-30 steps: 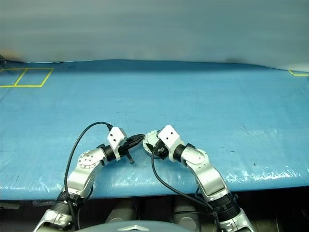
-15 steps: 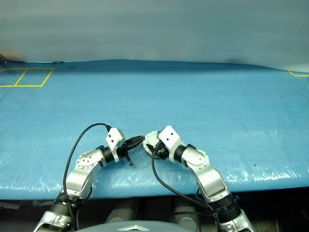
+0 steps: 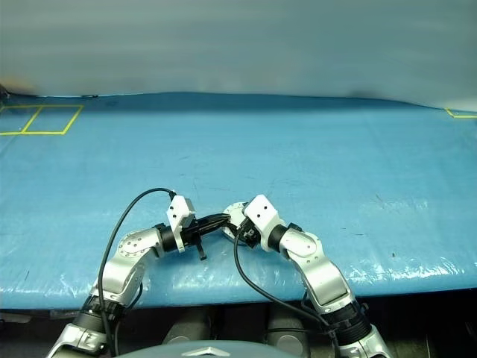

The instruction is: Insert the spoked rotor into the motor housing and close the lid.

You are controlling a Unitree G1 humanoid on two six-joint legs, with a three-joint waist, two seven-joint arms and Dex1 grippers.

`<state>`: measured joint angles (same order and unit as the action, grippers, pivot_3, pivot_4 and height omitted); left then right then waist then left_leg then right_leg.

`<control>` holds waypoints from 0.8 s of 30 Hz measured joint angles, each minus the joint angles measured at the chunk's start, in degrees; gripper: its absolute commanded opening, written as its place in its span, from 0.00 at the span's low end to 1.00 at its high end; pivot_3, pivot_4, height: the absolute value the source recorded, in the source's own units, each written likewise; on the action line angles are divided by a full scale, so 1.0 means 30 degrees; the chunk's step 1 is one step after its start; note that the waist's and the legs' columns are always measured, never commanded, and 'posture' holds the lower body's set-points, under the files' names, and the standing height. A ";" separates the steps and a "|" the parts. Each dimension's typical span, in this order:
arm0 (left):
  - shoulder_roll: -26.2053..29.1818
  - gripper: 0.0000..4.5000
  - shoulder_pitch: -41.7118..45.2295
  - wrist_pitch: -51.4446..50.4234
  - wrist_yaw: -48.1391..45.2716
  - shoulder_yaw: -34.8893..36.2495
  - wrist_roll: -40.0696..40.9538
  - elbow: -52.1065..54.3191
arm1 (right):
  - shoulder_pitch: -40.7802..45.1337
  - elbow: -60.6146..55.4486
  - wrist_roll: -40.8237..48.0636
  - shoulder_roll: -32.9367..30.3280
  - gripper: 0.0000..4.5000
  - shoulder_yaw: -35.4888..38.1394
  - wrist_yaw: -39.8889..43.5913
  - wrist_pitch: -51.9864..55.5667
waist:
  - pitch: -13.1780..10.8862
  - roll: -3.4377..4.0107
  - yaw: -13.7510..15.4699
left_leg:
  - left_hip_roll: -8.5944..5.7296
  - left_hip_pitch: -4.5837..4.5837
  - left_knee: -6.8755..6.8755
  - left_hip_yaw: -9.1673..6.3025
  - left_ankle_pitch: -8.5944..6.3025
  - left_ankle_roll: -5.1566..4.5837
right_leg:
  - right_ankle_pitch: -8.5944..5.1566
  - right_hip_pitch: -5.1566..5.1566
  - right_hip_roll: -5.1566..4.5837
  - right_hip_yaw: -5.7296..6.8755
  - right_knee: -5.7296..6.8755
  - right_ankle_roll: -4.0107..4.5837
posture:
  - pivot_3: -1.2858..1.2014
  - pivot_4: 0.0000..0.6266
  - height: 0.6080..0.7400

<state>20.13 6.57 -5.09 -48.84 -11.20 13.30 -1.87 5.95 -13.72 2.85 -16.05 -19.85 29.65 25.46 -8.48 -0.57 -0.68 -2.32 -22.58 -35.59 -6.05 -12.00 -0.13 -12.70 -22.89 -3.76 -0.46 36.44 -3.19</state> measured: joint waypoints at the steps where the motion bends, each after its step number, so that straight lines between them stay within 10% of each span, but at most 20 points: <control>1: 0.0086 0.00 -0.0003 0.0195 0.0070 -0.0036 -0.0303 -0.0052 | -0.0009 -0.0004 -0.0001 0.0000 0.67 0.0003 0.0002 0.0000 | 0.0003 -0.0001 0.0001 | 0.0001 0.0000 0.0003 -0.0006 -0.0001 0.0002 | 0.0000 0.0000 -0.0020 0.0001 -0.0003 0.0000 | 0.52 0.24 1.00; 13: 0.0017 0.00 -0.0046 0.0776 0.0254 -0.0252 -0.0788 -0.0376 | -0.0069 0.0002 -0.0038 -0.0020 0.67 0.0036 0.0070 0.0043 | 0.0075 0.0037 0.0009 | -0.0006 -0.0001 0.0014 -0.0031 -0.0028 0.0046 | -0.0001 0.0018 -0.0078 0.0036 -0.0037 -0.0003 | 0.52 0.24 1.00; 17: -0.0058 0.00 -0.0087 0.0989 0.0264 -0.0338 -0.0976 -0.0382 | -0.0207 0.0059 -0.0017 -0.0059 0.97 0.0028 0.0138 -0.0104 | 0.0082 0.0045 0.0023 | -0.0014 -0.0006 0.0024 -0.0042 -0.0027 0.0042 | 0.0000 0.0026 -0.0083 0.0053 -0.0064 -0.0004 | 0.52 0.24 1.00; 24: -0.0093 0.00 -0.0050 0.1106 0.0235 -0.0377 -0.1003 -0.0299 | -0.0796 -0.0462 0.2387 0.0882 0.99 0.1494 0.0685 0.0751 | 0.0078 0.0054 0.0030 | -0.0020 -0.0033 0.0080 -0.0087 0.0010 -0.0029 | 0.0003 0.0028 -0.0072 0.0114 -0.0136 -0.0010 | 0.52 0.24 1.00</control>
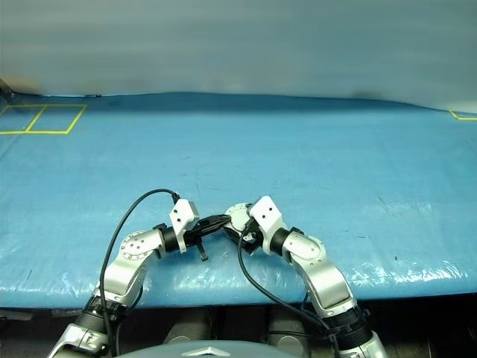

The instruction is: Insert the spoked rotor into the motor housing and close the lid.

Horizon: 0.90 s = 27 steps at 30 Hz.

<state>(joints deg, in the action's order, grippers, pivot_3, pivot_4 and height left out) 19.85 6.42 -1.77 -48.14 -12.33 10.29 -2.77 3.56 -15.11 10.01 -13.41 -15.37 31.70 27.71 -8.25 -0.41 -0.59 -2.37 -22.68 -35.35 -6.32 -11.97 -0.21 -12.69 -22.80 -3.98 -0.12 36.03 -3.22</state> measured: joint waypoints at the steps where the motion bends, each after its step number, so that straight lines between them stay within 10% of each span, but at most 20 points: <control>1: 0.0006 0.00 -0.0012 0.0000 -0.0006 0.0000 -0.0001 0.0032 | -0.0040 -0.0089 0.0232 0.0136 0.99 0.0167 -0.0020 0.0078 | -0.0002 0.0003 -0.0002 | -0.0003 -0.0002 0.0007 -0.0002 0.0000 -0.0001 | 0.0000 -0.0001 0.0006 0.0006 -0.0004 0.0000 | 0.52 0.24 1.00; 27: 0.0327 0.00 -0.0141 -0.0045 -0.0091 0.0003 -0.0145 -0.0085 | -0.2606 -0.0627 1.0573 0.0855 0.99 0.7576 -0.1716 0.7274 | -0.0102 0.0148 0.0009 | -0.0020 -0.0104 0.0042 0.0015 -0.0013 -0.0054 | -0.0023 -0.0005 0.0048 0.0003 -0.0010 -0.0009 | 0.52 0.24 1.00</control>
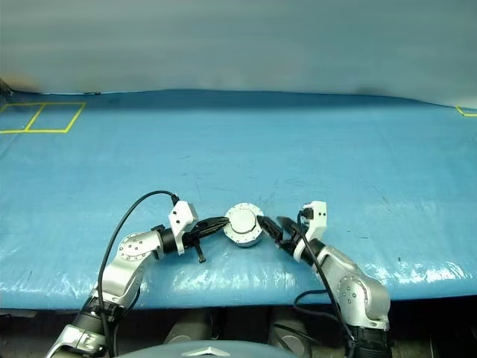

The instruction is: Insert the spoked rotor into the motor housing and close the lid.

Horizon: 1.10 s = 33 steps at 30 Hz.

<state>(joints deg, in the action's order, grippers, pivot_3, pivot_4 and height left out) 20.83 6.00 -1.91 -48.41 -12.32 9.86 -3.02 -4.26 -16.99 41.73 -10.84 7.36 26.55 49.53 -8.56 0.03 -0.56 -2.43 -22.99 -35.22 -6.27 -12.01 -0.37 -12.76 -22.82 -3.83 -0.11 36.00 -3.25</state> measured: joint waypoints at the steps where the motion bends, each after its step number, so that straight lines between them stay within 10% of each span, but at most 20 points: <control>1: 0.0000 0.00 0.0022 0.0013 0.0006 -0.0003 -0.0018 0.0001 | -0.0150 -0.0169 0.0256 -0.0300 0.99 -0.0190 0.0272 0.0382 | 0.0003 0.0002 -0.0018 | 0.0005 0.0005 0.0000 0.0004 0.0000 0.0000 | -0.0001 0.0006 0.0001 0.0002 0.0000 -0.0002 | 0.52 0.24 1.00; 11: 0.0029 0.00 0.0059 0.0020 0.0113 -0.0004 -0.0250 0.0001 | -0.0160 0.0427 0.0829 0.0129 0.99 -0.1069 0.0468 0.0309 | 0.0011 -0.0007 -0.0035 | 0.0016 0.0032 -0.0025 0.0007 0.0000 0.0003 | 0.0001 0.0007 0.0013 0.0002 0.0003 -0.0009 | 0.52 0.24 1.00; 22: 0.0619 0.00 0.0071 0.0052 0.0002 0.0078 -0.0501 0.0012 | -0.0414 0.0572 -0.0036 0.0272 0.43 -0.2008 0.1449 -0.1874 | 0.0025 0.0017 -0.0033 | 0.0024 0.0125 -0.0027 0.0011 -0.0004 0.0011 | 0.0003 0.0022 0.0014 -0.0008 0.0005 -0.0014 | 0.52 0.24 1.00; 33: 0.0581 0.00 0.0033 0.0062 0.0282 0.0193 -0.0673 -0.0006 | 0.0128 0.0750 -0.0621 0.0385 0.42 -0.2417 0.1457 -0.2366 | 0.0041 0.0030 -0.0035 | 0.0020 0.0130 -0.0037 0.0012 -0.0006 0.0021 | 0.0009 0.0022 -0.0078 -0.0005 0.0011 -0.0022 | 0.52 0.24 1.00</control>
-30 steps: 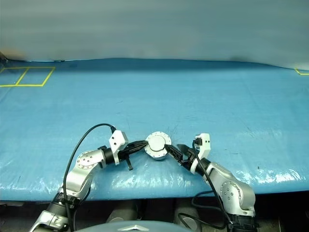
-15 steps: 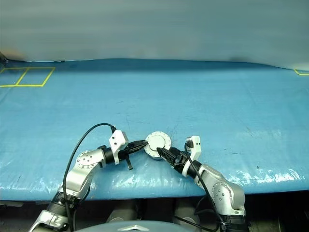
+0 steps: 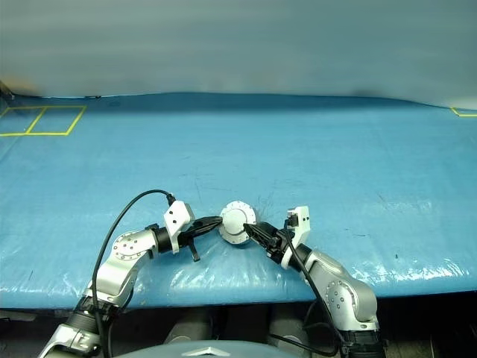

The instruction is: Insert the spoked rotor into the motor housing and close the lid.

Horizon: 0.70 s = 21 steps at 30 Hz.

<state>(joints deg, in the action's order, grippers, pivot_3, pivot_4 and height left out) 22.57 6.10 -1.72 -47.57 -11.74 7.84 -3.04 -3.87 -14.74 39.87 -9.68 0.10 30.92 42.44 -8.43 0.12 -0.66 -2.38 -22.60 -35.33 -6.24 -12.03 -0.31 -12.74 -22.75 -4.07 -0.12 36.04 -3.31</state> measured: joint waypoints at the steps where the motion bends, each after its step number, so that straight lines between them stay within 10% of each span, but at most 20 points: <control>1: -0.0009 0.00 -0.0002 0.0019 0.0012 0.0006 0.0001 -0.0002 | 0.0051 0.0020 0.0065 0.0115 0.42 0.0030 -0.0019 0.0014 | 0.0000 0.0000 0.0001 | -0.0001 -0.0002 0.0001 -0.0001 0.0002 -0.0003 | 0.0001 -0.0001 0.0002 0.0001 0.0000 -0.0001 | 0.52 0.24 1.00; 21: 0.0000 0.00 -0.0114 0.0225 0.0352 0.0306 -0.0115 -0.0138 | 0.0774 0.0929 0.1228 0.2483 0.27 0.1194 -0.1978 0.0566 | -0.0004 0.0012 -0.0060 | 0.0002 -0.0026 0.0009 0.0014 0.0008 -0.0016 | 0.0006 -0.0030 0.0081 -0.0007 0.0001 -0.0005 | 0.52 0.24 1.00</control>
<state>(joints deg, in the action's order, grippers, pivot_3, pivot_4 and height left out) 22.57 5.75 -1.05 -46.51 -10.82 7.49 -3.46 -1.55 -11.95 43.56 -2.24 3.68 24.99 44.13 -8.45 0.16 -0.84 -2.37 -22.68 -35.31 -6.19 -12.00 -0.36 -12.72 -22.84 -3.82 -0.14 36.04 -3.32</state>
